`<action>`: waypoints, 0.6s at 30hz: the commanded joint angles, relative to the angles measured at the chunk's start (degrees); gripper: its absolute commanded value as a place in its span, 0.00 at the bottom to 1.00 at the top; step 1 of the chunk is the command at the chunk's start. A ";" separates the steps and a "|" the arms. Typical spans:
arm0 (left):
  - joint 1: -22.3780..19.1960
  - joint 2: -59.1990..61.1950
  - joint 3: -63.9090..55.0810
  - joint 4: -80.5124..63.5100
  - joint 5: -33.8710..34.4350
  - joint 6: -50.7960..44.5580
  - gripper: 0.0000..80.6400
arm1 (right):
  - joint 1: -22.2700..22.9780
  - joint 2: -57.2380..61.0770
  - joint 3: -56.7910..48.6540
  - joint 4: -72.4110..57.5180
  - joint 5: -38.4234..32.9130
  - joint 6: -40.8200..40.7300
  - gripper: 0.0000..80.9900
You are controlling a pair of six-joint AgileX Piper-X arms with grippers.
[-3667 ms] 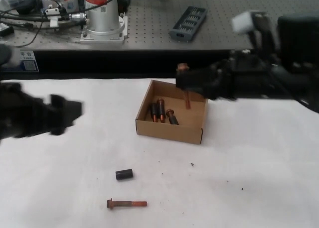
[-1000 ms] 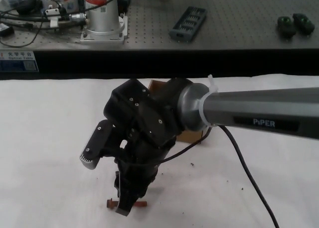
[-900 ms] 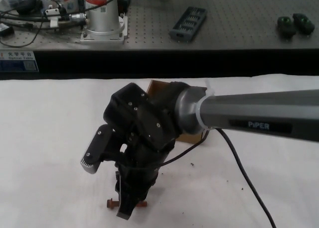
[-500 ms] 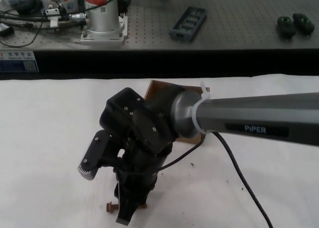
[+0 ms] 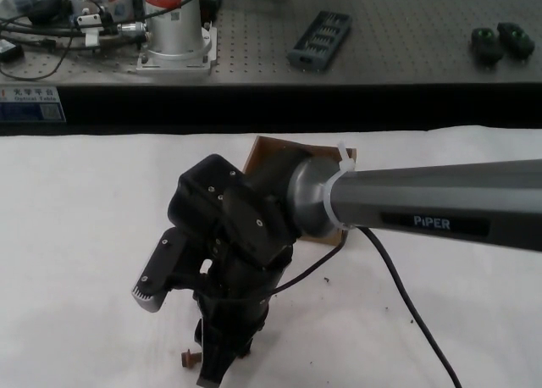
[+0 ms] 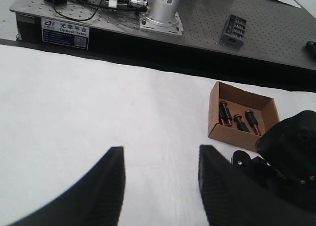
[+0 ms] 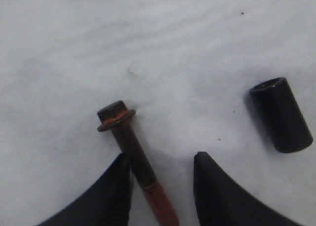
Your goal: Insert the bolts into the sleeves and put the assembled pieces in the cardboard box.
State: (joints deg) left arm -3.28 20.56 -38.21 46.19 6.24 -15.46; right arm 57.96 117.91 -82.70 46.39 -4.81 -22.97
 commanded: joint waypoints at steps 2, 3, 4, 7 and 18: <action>0.23 -0.40 -0.32 0.05 -0.41 0.48 0.43 | 0.93 0.51 -0.08 1.40 -0.67 0.29 0.38; 0.23 -0.40 -0.32 0.05 -0.41 0.48 0.43 | 1.32 0.59 -0.02 1.38 -1.19 0.29 0.38; 0.23 -0.40 -0.32 0.05 -0.41 0.48 0.43 | 1.65 0.56 0.09 1.38 -1.30 0.29 0.38; 0.23 -0.40 -0.32 0.05 -0.41 0.48 0.43 | 2.65 0.72 0.85 0.98 -1.30 0.39 0.38; 0.23 -0.40 -0.32 0.05 -0.41 0.48 0.43 | 2.84 0.72 2.47 0.10 0.56 2.88 0.15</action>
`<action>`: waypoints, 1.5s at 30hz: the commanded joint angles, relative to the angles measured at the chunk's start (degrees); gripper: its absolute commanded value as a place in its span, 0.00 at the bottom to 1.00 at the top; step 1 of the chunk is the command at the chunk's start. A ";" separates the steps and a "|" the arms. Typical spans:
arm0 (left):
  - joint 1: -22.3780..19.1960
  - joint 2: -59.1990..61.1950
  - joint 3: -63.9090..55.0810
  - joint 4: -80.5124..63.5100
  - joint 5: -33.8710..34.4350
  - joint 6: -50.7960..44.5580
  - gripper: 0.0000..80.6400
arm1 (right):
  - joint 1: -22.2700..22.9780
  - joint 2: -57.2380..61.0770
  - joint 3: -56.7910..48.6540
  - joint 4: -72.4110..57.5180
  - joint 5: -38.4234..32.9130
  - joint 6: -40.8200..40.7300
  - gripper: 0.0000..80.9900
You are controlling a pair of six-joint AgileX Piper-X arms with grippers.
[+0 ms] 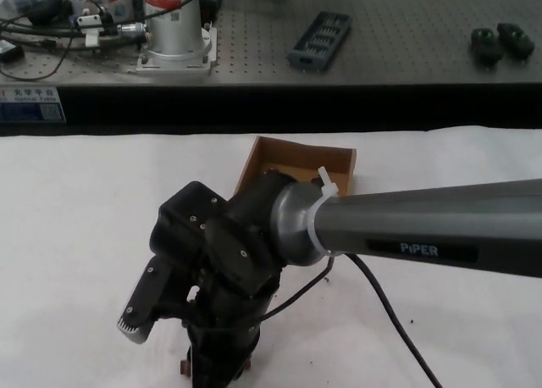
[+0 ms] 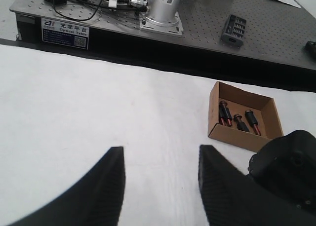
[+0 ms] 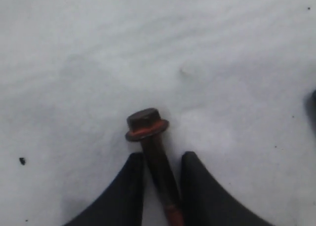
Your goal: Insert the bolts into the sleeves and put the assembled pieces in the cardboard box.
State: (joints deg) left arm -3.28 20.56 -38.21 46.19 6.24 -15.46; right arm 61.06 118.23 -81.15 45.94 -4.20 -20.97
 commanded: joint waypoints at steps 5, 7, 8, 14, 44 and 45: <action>0.23 -0.40 -0.32 0.05 -0.41 0.48 0.43 | -2.00 0.39 0.92 0.04 1.07 14.93 0.02; 0.23 -0.39 -0.32 0.05 -0.41 0.21 0.43 | -3.67 0.39 0.92 -0.52 1.07 26.83 0.02; 0.23 -0.39 -0.32 0.05 -0.41 -0.21 0.43 | -4.39 0.39 0.92 -0.83 1.07 31.39 0.02; 0.23 -0.39 -0.32 0.05 -0.41 -4.25 0.43 | -9.08 0.25 0.92 -8.46 0.60 63.51 0.02; -1.43 9.78 7.38 -12.55 13.70 -8.76 0.43 | -13.63 -12.72 1.09 0.09 5.58 61.99 0.40; -1.62 11.79 8.34 -14.23 13.61 -8.28 0.43 | -14.69 -14.08 1.32 1.50 6.39 58.75 0.39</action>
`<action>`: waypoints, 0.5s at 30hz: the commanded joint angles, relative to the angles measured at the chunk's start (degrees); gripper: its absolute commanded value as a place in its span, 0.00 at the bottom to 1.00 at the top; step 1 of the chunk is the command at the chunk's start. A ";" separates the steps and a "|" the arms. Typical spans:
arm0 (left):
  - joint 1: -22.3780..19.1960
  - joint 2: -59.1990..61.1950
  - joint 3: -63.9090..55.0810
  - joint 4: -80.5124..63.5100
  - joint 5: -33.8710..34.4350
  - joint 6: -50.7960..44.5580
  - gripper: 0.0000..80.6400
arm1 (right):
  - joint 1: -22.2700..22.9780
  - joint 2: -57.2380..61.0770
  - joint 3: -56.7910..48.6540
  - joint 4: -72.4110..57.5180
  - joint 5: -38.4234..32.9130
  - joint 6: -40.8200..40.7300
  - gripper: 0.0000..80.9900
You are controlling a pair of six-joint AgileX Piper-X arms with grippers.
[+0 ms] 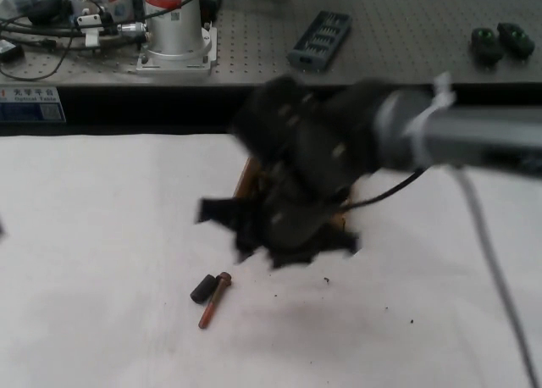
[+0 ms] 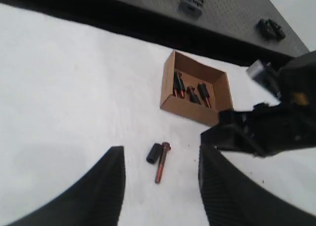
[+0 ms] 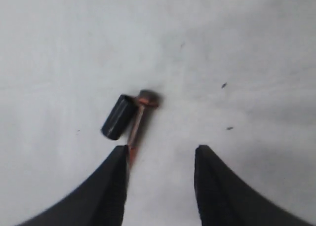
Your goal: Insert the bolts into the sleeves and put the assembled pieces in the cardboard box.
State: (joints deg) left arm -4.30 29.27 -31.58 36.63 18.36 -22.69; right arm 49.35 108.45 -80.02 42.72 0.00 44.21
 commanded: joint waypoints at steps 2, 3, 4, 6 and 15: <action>-1.81 6.91 2.87 -7.87 1.50 0.13 0.43 | -4.95 -7.71 1.65 4.84 2.30 -10.74 0.36; -2.71 9.79 3.03 -9.49 1.50 0.93 0.43 | -5.81 -9.68 2.84 3.96 2.30 -11.54 0.34; -3.84 12.48 3.03 -10.55 1.50 1.82 0.43 | -6.56 -11.70 4.30 2.41 2.17 -11.80 0.33; -6.05 17.58 3.03 -14.66 1.00 2.00 0.43 | -7.64 -15.60 7.89 -1.42 1.63 -11.94 0.30; -20.56 42.05 -5.87 -17.08 -7.48 10.76 0.43 | -8.73 -32.55 26.94 -13.26 -4.08 -11.93 0.30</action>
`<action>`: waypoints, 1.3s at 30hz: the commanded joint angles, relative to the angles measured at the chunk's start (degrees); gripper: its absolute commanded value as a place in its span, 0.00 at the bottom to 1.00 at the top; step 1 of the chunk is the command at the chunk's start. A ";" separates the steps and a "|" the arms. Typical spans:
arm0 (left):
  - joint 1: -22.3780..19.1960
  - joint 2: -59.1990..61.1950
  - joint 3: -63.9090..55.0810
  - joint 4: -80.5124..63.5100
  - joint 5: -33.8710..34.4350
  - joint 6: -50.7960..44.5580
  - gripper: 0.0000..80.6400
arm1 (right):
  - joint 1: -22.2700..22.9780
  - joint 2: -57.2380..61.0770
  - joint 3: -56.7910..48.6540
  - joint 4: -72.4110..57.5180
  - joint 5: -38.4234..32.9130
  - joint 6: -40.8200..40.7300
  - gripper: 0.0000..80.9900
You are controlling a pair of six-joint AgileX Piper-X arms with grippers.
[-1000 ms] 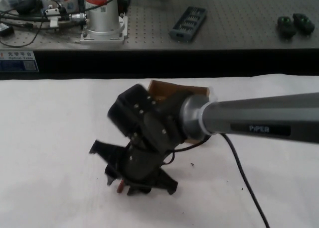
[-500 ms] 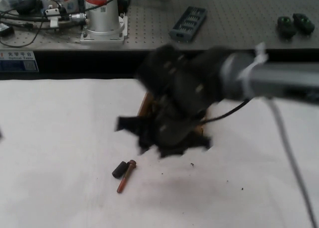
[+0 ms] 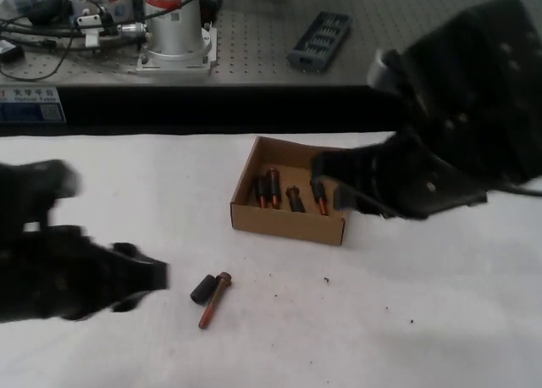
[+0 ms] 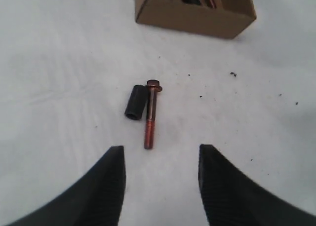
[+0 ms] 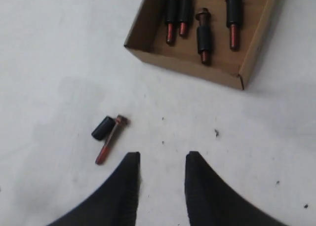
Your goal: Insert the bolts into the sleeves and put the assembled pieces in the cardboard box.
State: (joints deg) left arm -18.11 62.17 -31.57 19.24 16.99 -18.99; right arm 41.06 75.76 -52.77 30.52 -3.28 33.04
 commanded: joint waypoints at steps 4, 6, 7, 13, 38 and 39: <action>-10.97 17.56 -12.34 3.86 -9.45 10.72 0.43 | -0.32 -5.27 6.35 -2.18 -1.20 2.36 0.30; -12.04 21.13 -15.29 4.67 -9.49 11.08 0.43 | -0.32 -7.87 8.71 -2.17 -1.20 2.36 0.30; -12.47 22.94 -16.71 5.15 -9.76 11.69 0.43 | -0.32 -9.10 9.85 -2.17 -1.32 2.52 0.30; -13.56 31.55 -23.94 10.05 -12.66 16.28 0.43 | -0.32 -15.35 13.94 -2.17 -1.35 3.39 0.30; -13.57 42.63 -28.90 11.14 -13.37 16.41 0.35 | -0.32 -17.91 14.74 -1.72 -1.64 3.00 0.30; -13.57 43.18 -29.01 11.27 -12.75 16.23 0.35 | -0.32 -17.91 14.74 -1.72 -1.70 3.00 0.30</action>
State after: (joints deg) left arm -31.47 104.41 -59.75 30.94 3.68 -2.99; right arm 41.06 58.56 -37.94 29.24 -4.38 36.36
